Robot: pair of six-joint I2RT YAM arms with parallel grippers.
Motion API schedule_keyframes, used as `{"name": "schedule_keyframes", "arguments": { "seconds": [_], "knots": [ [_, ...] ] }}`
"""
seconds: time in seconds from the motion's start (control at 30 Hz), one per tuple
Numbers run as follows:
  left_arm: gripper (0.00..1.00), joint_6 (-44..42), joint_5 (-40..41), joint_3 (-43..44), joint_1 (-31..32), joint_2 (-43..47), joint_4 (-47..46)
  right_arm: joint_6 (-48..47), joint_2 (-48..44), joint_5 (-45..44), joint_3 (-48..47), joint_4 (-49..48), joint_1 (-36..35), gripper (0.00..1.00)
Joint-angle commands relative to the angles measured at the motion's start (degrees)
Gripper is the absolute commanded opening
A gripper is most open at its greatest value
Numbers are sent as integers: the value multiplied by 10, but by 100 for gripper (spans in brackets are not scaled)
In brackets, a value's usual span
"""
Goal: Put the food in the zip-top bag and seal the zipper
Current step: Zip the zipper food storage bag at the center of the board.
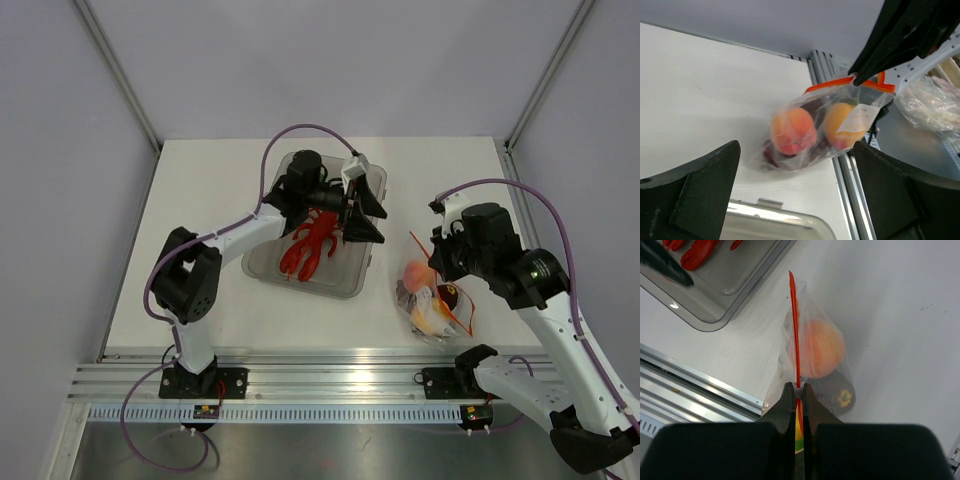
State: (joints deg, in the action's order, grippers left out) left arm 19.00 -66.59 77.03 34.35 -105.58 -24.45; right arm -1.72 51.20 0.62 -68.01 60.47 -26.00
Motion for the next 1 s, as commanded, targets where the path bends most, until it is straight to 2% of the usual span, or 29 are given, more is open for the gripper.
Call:
{"name": "schedule_keyframes", "arguments": {
  "seconds": [0.0,0.1,0.3,0.4,0.5,0.77,0.9,0.97],
  "knots": [
    [99,-186,9,77,50,20,191,-8,-10,18,-7,-38,-4,0],
    [99,-210,14,101,60,0,207,-13,-6,25,-12,-37,-4,0],
    [99,-227,8,108,72,-12,165,-14,-6,29,-13,-37,-5,0],
    [92,-234,-3,121,81,-27,175,-12,-7,25,-15,-36,-4,0],
    [84,-252,21,132,92,-34,202,-11,-8,25,-19,-33,-4,0],
    [77,-240,23,137,114,-35,181,-8,0,32,-20,-40,-4,0],
    [67,-216,22,138,123,-40,151,-8,11,41,-24,-43,-4,0],
    [56,-199,8,139,124,-46,137,-9,14,44,-27,-44,-4,0]
  ]
}}
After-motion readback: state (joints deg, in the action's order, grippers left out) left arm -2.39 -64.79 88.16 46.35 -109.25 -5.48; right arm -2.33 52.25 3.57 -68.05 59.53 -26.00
